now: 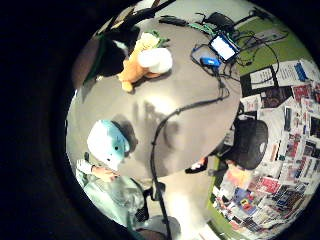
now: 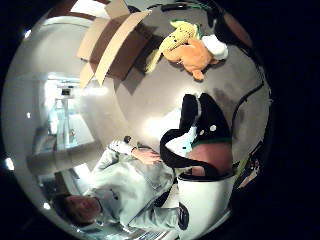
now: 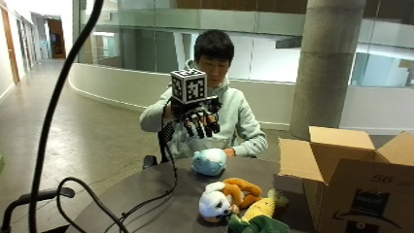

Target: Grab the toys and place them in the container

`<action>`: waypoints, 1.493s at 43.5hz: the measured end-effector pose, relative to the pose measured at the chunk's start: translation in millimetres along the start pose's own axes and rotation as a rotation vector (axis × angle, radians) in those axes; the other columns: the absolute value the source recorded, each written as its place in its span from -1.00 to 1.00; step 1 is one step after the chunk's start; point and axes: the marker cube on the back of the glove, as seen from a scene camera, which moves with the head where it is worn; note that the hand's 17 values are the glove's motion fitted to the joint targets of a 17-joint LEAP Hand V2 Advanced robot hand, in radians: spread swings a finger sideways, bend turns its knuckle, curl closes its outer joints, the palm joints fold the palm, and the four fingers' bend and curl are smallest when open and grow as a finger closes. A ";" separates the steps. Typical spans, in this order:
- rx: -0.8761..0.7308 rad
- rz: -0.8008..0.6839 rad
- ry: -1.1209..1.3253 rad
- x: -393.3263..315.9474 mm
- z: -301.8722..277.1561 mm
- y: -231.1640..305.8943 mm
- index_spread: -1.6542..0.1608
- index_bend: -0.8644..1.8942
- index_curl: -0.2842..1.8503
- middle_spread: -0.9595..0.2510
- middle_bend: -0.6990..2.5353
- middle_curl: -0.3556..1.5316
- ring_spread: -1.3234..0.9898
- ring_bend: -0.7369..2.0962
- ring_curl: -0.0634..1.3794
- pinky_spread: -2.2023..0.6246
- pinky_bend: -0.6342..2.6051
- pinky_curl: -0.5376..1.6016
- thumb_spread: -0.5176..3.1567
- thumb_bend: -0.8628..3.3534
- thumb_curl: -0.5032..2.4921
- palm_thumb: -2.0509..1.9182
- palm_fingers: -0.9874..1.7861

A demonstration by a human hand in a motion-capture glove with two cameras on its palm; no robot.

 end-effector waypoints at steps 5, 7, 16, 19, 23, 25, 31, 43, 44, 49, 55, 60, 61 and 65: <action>-0.001 -0.009 -0.007 -2.9 0.0 -3.9 0.66 -0.26 -0.66 0.52 -0.44 -0.55 0.04 -0.19 -0.75 0.52 -0.29 -0.34 -0.31 -0.48 -0.62 0.16 0.04; -0.014 -0.014 -0.010 -3.9 -0.1 -6.4 0.63 -0.26 -0.64 0.51 -0.44 -0.53 0.02 -0.18 -0.73 0.51 -0.28 -0.32 -0.24 -0.48 -0.61 0.16 0.03; -0.086 -0.036 -0.007 -8.6 -4.1 -23.5 0.57 -0.25 -0.61 0.49 -0.41 -0.47 -0.02 -0.14 -0.69 0.50 -0.26 -0.28 -0.02 -0.46 -0.56 0.15 0.01; -0.079 -0.047 -0.016 -12.1 -5.5 -31.0 0.56 -0.25 -0.60 0.49 -0.41 -0.45 -0.03 -0.13 -0.68 0.50 -0.26 -0.28 0.02 -0.46 -0.55 0.14 0.00; -0.018 -0.082 -0.025 -17.9 -5.9 -43.5 0.56 -0.25 -0.58 0.48 -0.40 -0.42 -0.04 -0.12 -0.67 0.50 -0.26 -0.27 0.06 -0.46 -0.53 0.14 -0.01; 0.022 -0.109 -0.018 -19.4 -5.3 -51.5 0.55 -0.25 -0.57 0.48 -0.41 -0.42 -0.04 -0.12 -0.66 0.50 -0.25 -0.26 0.07 -0.46 -0.53 0.14 -0.02; 0.106 -0.147 0.017 -16.5 1.5 -84.9 0.54 -0.24 -0.53 0.49 -0.41 -0.38 -0.01 -0.23 -0.68 0.52 -0.25 -0.23 0.06 -0.47 -0.50 0.13 -0.25; 0.018 -0.092 0.034 13.9 71.8 -154.8 0.52 -0.28 -0.52 0.51 -0.48 -0.38 0.06 -0.38 -0.74 0.56 -0.21 -0.22 -0.04 -0.57 -0.52 0.03 -0.45; -0.009 -0.083 0.021 15.3 81.5 -156.9 0.52 -0.28 -0.52 0.51 -0.49 -0.38 0.06 -0.38 -0.74 0.56 -0.21 -0.21 -0.05 -0.57 -0.52 0.02 -0.45; -0.102 -0.039 0.000 21.8 125.7 -160.9 0.50 -0.25 -0.50 0.46 -0.48 -0.39 0.07 -0.40 -0.75 0.58 -0.21 -0.21 -0.10 -0.61 -0.51 0.01 -0.44; -0.019 -0.029 0.173 33.8 150.3 -160.9 0.47 -0.10 -0.45 0.40 -0.36 -0.33 0.09 -0.36 -0.77 0.59 -0.30 -0.24 -0.12 -0.60 -0.50 0.03 -0.13; 0.108 -0.038 0.163 41.2 155.5 -161.6 0.53 0.02 -0.41 0.38 -0.18 -0.23 0.05 -0.32 -0.79 0.60 -0.39 -0.30 -0.05 -0.54 -0.47 0.14 0.18; 0.129 -0.040 0.150 42.4 155.5 -162.3 0.53 0.01 -0.40 0.38 -0.15 -0.21 0.01 -0.22 -0.73 0.58 -0.39 -0.30 -0.06 -0.50 -0.43 0.22 0.31; 0.185 -0.062 0.108 43.0 155.1 -162.2 0.57 0.03 -0.37 0.37 -0.10 -0.16 -0.06 -0.11 -0.67 0.52 -0.42 -0.31 -0.12 -0.47 -0.38 0.31 0.44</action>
